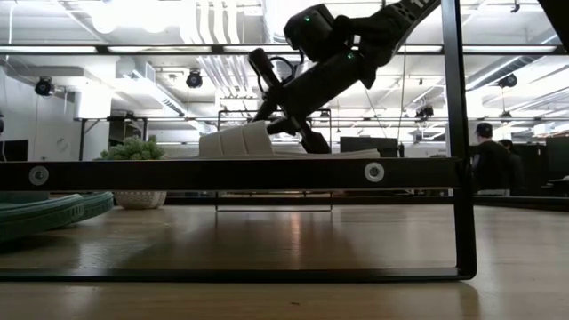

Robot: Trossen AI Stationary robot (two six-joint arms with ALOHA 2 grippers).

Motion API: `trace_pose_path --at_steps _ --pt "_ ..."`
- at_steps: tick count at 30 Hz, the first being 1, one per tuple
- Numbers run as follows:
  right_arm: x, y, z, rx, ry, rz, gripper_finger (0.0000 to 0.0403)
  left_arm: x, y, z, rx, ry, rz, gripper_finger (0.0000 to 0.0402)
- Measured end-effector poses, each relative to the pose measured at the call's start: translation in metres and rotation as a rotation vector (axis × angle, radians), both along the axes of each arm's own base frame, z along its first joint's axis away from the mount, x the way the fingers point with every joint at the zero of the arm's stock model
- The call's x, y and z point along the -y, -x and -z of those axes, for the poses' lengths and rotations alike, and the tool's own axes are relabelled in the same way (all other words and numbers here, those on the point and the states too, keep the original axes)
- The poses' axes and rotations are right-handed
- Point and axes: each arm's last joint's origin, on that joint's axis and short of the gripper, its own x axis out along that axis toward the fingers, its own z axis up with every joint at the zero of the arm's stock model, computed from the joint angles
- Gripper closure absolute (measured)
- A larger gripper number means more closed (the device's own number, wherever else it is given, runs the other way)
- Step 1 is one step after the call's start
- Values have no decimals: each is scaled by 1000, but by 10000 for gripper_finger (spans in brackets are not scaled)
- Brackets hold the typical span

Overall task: Pick and place slides into the shelf
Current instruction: Put the gray slipper on the shelf and align it with the gray slipper

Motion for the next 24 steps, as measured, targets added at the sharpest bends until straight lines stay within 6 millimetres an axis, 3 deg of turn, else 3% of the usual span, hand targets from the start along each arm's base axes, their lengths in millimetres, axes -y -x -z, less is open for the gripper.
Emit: trace_pose_path --at_steps 24 --pt "-1 7 12 -33 -22 16 390 0 0 0 0 -2 -1 402"
